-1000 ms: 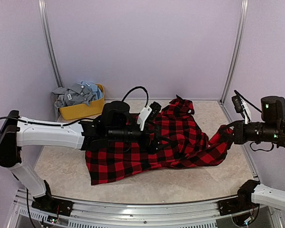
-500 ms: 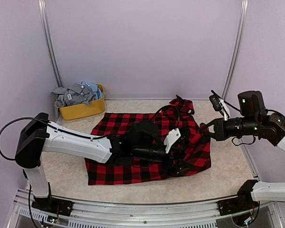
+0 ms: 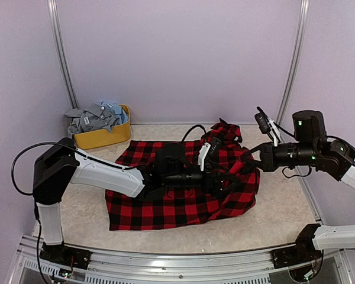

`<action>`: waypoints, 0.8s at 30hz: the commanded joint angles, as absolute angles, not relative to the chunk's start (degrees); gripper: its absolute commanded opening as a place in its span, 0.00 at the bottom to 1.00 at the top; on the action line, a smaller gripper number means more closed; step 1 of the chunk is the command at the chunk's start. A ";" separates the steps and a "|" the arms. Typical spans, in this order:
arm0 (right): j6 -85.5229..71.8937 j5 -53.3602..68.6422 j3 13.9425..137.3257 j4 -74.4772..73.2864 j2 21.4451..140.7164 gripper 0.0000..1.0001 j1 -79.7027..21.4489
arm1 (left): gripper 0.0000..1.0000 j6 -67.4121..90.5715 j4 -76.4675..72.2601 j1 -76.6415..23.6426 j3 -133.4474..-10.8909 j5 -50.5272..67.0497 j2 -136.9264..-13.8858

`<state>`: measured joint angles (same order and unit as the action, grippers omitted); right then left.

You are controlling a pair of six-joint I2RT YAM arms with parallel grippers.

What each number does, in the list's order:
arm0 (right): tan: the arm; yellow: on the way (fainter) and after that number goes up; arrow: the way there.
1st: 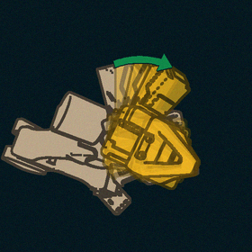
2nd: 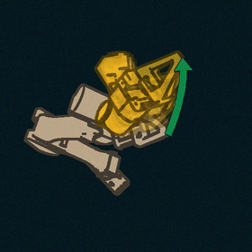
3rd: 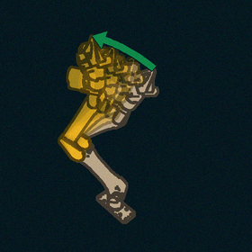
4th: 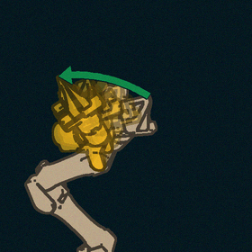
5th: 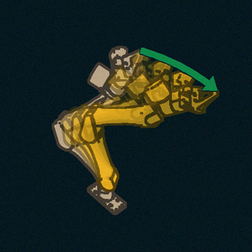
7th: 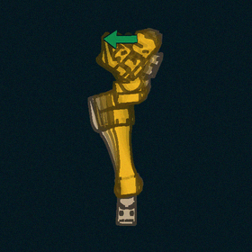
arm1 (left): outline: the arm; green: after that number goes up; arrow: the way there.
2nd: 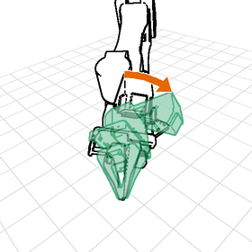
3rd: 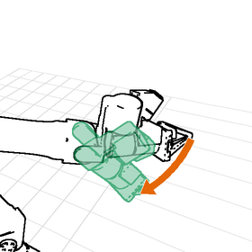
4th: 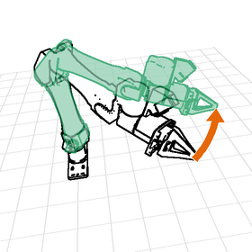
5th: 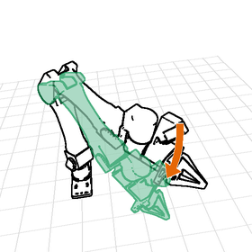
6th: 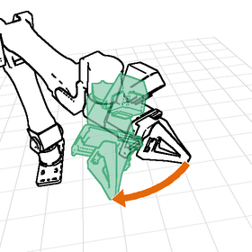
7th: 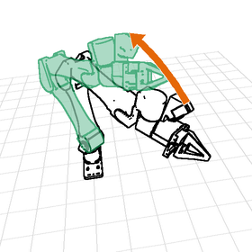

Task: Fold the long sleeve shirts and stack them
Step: Pass from the right arm to the left

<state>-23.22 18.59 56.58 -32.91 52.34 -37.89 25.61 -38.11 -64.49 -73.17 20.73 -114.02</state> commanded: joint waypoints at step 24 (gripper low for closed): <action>-13.93 31.43 49.78 -24.78 48.54 0.00 -38.55 | 0.93 46.24 -44.89 -58.39 -73.02 44.64 -114.76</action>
<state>-13.50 32.12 49.91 -27.07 48.34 -37.93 48.53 -46.87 -57.69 -71.81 43.13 -113.69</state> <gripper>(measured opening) 0.006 0.943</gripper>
